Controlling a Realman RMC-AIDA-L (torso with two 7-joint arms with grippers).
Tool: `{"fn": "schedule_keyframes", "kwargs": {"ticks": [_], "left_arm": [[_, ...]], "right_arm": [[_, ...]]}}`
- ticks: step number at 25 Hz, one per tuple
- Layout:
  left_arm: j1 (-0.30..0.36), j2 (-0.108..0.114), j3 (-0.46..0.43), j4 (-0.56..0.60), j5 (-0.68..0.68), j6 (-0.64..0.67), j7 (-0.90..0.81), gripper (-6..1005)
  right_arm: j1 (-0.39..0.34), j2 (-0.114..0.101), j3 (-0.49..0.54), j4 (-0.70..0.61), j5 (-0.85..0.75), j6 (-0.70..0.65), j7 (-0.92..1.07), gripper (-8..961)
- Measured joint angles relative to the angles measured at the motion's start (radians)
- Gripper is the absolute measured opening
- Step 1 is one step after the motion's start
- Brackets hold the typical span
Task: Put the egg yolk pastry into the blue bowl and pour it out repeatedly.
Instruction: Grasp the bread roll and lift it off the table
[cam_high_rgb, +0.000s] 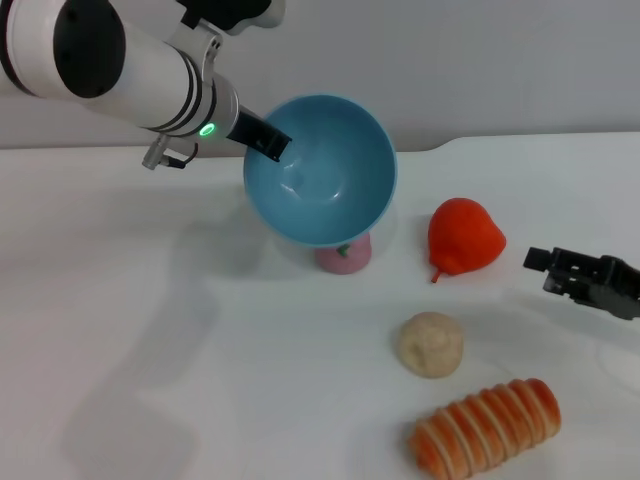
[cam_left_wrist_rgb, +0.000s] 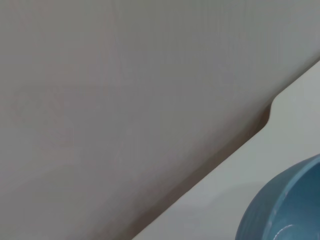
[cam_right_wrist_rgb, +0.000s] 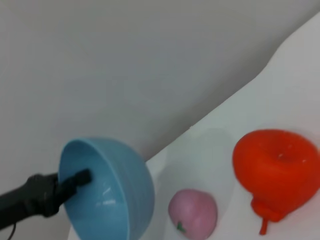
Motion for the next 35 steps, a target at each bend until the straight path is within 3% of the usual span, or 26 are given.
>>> {"fn": "schedule_keyframes", "kwargs": {"ticks": [10,15,26,35], "left_arm": [[0.004,-0.003,0.008,-0.005,-0.002,0.010,-0.002,-1],[0.007,-0.003,0.012,0.005,-0.005,0.026,-0.002,-1],[0.008,-0.002,0.012,0.004,-0.004,0.005,-0.002,0],[0.009,-0.004,0.029,-0.005,-0.005,0.002,-0.002,-1]], "right_arm": [[0.052,-0.020,0.010,0.053,-0.055,-0.007,0.080,695],[0.124,-0.019,0.004,0.113,-0.135,0.056,0.135,694],[0.159,-0.043,-0.034,0.125,-0.177,0.005,0.235,691],[0.174,-0.037,-0.088,0.144,-0.203,-0.004,0.306,689]]}}
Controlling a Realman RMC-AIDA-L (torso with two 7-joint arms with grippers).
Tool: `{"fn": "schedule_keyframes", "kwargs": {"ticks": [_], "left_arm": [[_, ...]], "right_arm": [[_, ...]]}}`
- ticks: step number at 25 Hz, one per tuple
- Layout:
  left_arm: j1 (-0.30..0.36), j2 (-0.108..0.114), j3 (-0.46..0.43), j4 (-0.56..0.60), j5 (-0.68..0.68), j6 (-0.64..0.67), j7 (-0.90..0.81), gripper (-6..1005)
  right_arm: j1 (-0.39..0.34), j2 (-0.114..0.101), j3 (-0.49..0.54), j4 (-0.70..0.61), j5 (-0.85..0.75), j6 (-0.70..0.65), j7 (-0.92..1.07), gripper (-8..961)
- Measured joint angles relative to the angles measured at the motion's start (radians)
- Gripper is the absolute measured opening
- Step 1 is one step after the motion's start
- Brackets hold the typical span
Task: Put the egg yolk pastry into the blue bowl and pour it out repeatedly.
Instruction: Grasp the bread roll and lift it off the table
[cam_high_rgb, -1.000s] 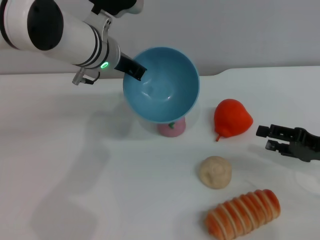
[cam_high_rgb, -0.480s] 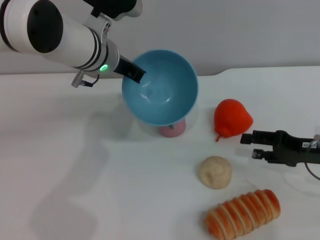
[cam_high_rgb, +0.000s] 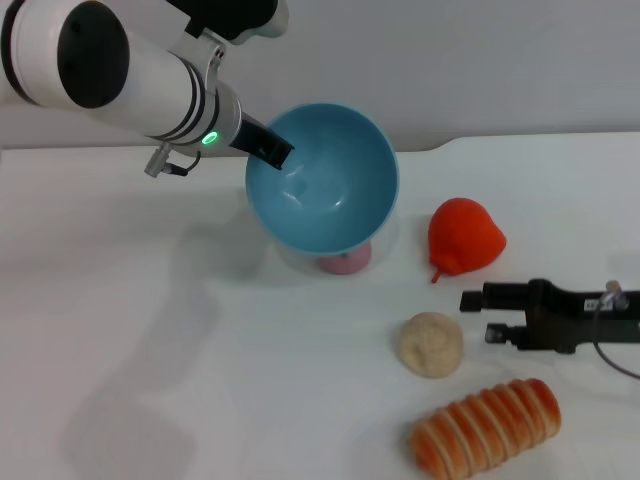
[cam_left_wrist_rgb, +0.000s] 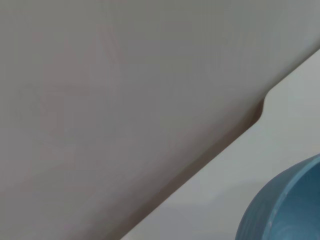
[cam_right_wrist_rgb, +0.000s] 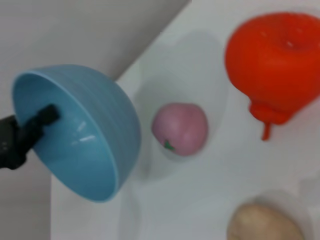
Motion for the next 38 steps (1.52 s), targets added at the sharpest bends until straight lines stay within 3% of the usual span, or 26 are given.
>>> {"fn": "schedule_keyframes", "kwargs": {"ticks": [8,13,38], "left_arm": [[0.000,-0.001,0.003,-0.002,-0.002,-0.002,0.000,0],[0.003,0.000,0.003,-0.003,0.000,-0.002,0.000,-1],[0.006,0.001,0.003,-0.003,0.001,0.015,0.002,-1]], "right_arm": [[-0.008,0.000,0.001,0.014,-0.043,0.006,0.016,687],[-0.006,0.007,0.006,0.015,-0.044,0.076,0.016,686],[0.094,0.035,-0.020,0.107,-0.056,0.221,-0.010,680]]}}
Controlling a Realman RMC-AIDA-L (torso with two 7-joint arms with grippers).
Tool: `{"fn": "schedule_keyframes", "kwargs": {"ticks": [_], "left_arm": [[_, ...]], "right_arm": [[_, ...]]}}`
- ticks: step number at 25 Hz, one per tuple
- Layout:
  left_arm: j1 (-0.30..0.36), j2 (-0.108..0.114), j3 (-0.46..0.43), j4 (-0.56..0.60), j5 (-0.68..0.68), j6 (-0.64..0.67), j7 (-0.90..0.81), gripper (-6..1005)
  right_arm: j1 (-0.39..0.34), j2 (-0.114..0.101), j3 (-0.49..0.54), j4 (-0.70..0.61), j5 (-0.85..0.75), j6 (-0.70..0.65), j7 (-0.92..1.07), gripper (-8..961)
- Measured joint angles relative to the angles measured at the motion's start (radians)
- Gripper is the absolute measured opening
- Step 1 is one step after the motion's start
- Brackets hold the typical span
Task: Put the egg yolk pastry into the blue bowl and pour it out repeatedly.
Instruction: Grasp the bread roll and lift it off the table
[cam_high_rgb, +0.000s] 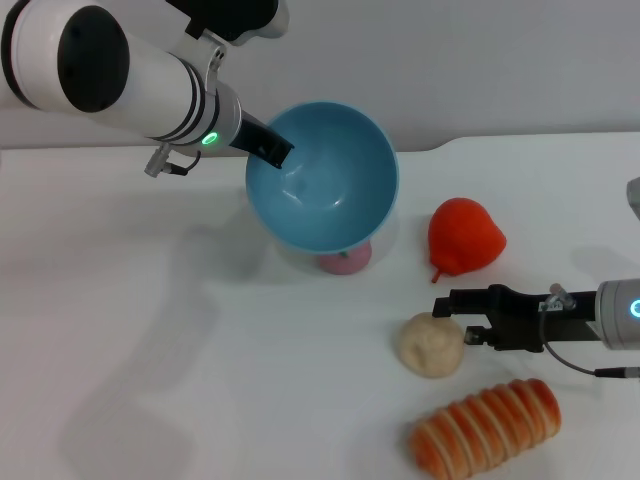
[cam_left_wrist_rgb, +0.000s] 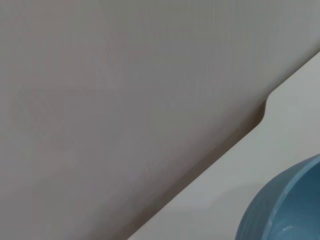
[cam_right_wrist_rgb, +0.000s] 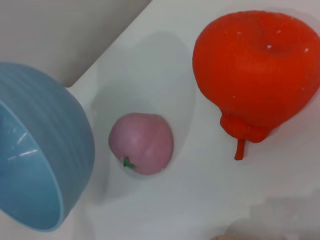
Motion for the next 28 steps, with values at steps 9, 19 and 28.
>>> {"fn": "schedule_keyframes", "kwargs": {"ticks": [9,19,28], "left_arm": [[0.001,-0.002,0.000,0.000,-0.002,0.006,-0.001,0],[0.003,-0.003,0.000,0.001,-0.004,0.018,-0.002,-1],[0.003,-0.003,0.000,0.002,-0.004,0.024,-0.009,0]], "right_arm": [[0.015,0.004,-0.019,0.016,-0.010,0.043,-0.001,678],[0.029,0.014,-0.017,0.016,-0.004,0.081,-0.070,599],[0.055,0.016,-0.012,0.032,0.000,0.078,-0.067,298]]}}
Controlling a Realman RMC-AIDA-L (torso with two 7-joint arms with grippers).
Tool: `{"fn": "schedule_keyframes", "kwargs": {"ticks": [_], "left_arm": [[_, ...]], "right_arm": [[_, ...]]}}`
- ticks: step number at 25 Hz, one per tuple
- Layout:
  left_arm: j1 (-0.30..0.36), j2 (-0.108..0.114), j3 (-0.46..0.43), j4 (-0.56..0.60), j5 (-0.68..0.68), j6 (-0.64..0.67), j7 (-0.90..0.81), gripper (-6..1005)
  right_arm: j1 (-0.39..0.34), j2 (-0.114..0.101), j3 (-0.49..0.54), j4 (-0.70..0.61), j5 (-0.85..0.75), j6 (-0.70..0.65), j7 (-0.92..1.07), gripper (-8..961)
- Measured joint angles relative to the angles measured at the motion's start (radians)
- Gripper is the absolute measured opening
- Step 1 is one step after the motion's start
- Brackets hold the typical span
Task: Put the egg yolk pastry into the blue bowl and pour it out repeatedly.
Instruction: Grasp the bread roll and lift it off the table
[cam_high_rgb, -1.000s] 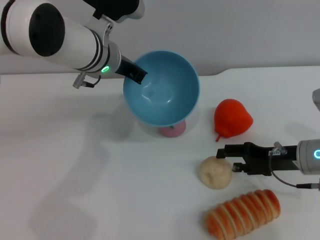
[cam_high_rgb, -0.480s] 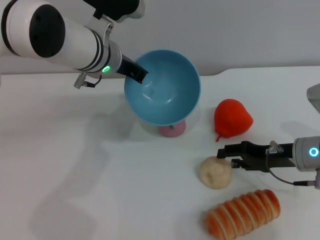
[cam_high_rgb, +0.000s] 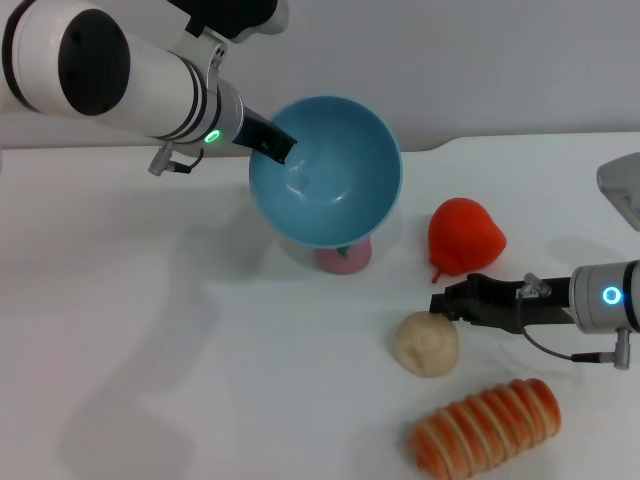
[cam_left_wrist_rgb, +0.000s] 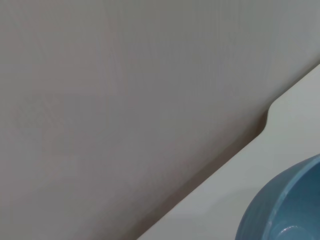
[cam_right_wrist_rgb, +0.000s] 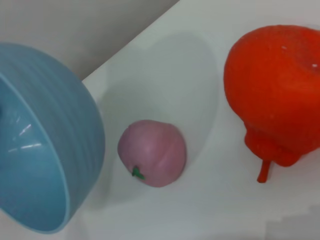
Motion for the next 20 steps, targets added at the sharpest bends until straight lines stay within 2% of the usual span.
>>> {"fn": "schedule_keyframes", "kwargs": {"ticks": [3,8,19,20], "left_arm": [[0.000,0.001,0.000,0.001,0.000,0.001,-0.001,0],[0.002,0.001,0.000,0.002,0.000,0.002,-0.001,0],[0.006,0.003,0.000,0.010,0.002,0.005,0.000,1],[0.008,0.003,0.000,0.009,0.003,0.005,0.001,1]], "right_arm": [[0.002,0.001,0.000,0.001,0.000,-0.003,0.001,209],[0.005,0.000,-0.005,0.003,0.001,-0.012,0.010,148],[0.014,0.008,-0.029,0.004,-0.008,-0.063,-0.029,171],[0.012,0.009,-0.030,0.005,-0.008,-0.067,-0.029,217]]}}
